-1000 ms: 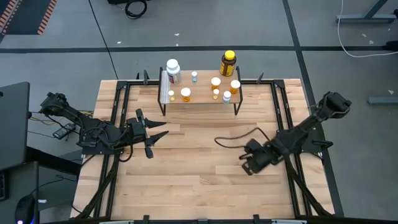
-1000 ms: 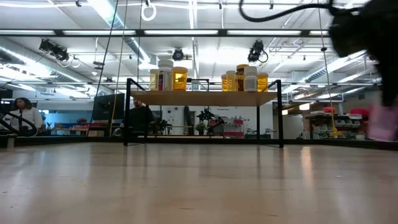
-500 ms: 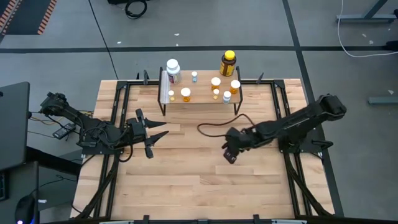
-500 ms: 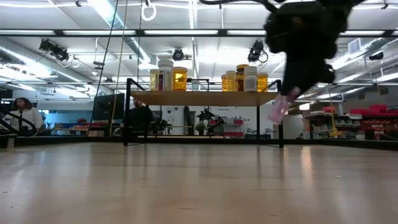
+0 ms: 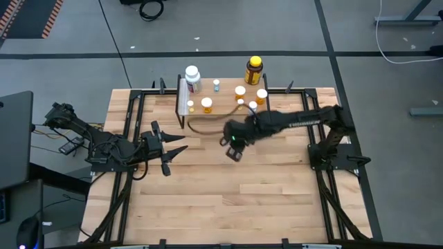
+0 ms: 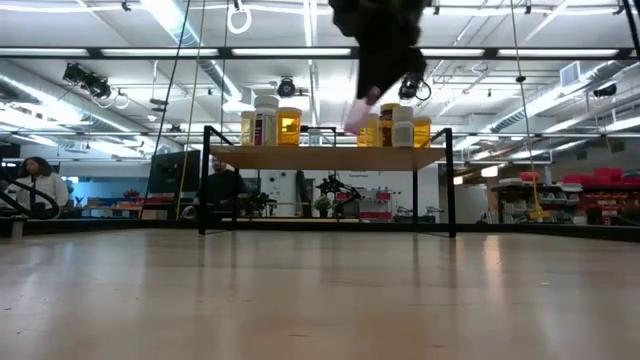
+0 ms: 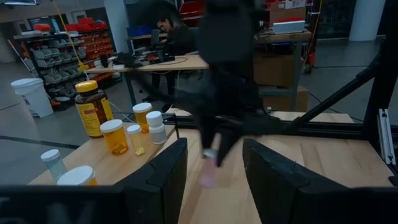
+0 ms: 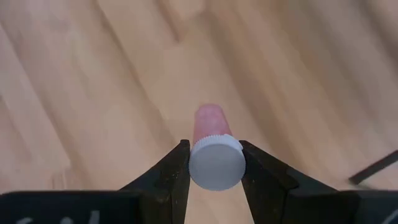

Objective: Pick and place medicine bottles onto shelf by color
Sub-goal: Put the small pink medicine bottle on the shelf

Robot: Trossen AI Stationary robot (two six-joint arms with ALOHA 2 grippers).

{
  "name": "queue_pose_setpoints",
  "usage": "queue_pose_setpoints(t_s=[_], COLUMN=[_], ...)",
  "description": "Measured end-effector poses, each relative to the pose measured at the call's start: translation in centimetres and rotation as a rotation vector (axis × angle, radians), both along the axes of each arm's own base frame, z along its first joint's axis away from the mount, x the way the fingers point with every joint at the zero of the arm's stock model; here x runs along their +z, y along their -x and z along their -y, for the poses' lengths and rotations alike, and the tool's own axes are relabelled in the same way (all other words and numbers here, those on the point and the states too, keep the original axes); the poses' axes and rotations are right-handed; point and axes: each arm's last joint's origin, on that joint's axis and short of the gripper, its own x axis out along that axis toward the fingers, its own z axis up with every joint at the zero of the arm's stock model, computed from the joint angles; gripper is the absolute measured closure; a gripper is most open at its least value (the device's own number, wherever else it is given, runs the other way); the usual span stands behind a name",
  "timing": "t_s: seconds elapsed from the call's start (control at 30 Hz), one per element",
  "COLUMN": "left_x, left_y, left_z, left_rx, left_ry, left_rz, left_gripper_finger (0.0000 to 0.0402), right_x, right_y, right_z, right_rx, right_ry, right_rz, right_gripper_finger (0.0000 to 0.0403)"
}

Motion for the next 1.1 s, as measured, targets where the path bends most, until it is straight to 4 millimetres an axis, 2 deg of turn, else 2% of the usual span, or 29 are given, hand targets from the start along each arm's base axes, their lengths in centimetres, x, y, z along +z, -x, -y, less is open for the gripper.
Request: queue_pose_setpoints(t_s=[0.23, 0.47, 0.67, 0.87, 1.1], left_x=[0.0, -0.1, -0.1, -0.1, -0.1], left_y=[0.0, 0.0, 0.0, 0.0, 0.0], left_z=[0.0, 0.0, 0.0, 0.0, 0.0], left_rx=[0.000, 0.001, 0.001, 0.001, 0.002], left_ry=[0.000, -0.009, -0.026, -0.029, -0.029], left_rz=[-0.004, -0.009, -0.015, -0.016, -0.016], left_gripper_finger=[0.0239, 0.0239, 0.0239, 0.0239, 0.0239], right_x=[3.5, 4.7, 5.3, 6.5, 5.9], right_y=[-1.6, -2.7, -3.0, -3.5, -3.2], right_z=[4.6, 8.8, 11.9, 13.7, 15.3], right_rx=[0.010, 0.043, 0.063, 0.095, 0.103], right_ry=[0.033, 0.061, 0.080, 0.097, 0.090], right_rz=[0.078, 0.088, 0.017, -0.026, -0.046], right_gripper_finger=[0.0268, 0.0268, 0.0268, 0.0268, 0.0268])
